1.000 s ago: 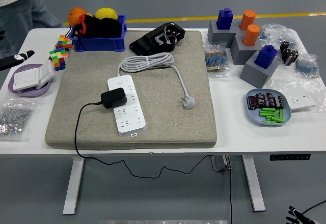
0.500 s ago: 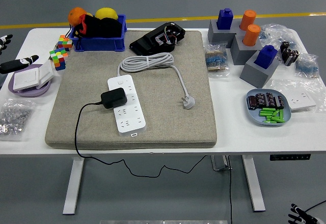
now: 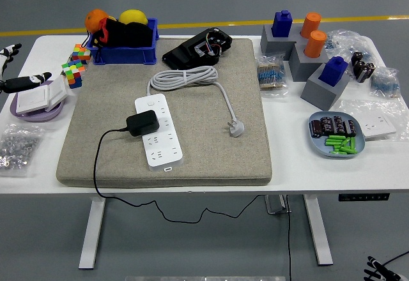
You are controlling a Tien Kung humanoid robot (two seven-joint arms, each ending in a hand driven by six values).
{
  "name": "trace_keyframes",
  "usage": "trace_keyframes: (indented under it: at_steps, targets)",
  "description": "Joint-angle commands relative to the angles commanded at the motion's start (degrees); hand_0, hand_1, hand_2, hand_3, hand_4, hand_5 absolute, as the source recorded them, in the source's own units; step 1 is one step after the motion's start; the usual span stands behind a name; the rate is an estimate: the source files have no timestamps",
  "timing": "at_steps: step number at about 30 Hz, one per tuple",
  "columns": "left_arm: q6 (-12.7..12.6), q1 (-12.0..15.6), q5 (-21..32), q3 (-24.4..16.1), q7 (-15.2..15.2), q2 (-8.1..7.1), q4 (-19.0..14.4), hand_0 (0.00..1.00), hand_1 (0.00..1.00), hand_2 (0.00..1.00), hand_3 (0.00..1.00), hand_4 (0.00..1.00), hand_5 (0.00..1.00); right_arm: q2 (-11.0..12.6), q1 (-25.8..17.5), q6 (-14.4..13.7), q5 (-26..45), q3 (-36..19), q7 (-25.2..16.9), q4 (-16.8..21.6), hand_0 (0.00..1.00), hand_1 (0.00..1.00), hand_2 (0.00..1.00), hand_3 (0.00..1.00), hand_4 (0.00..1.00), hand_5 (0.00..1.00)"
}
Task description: Press the white button,pick up the black plug,place it near the board,insert it into the board
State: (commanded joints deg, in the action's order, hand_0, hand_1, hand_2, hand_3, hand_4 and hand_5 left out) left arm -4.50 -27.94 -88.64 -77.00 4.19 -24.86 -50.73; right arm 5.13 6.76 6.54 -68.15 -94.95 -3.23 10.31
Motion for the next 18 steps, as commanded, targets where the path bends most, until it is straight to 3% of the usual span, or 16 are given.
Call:
trace_keyframes:
  at_steps: [18]
  targets:
    - [0.5, 1.0, -0.2, -1.2, 0.5, -1.07, -0.8, 0.957, 0.99, 0.971, 0.957, 0.86, 0.21, 0.1, 0.2, 0.2, -0.6, -0.7, 0.5, 0.0, 0.787, 0.698, 0.66, 0.629, 0.715, 0.467]
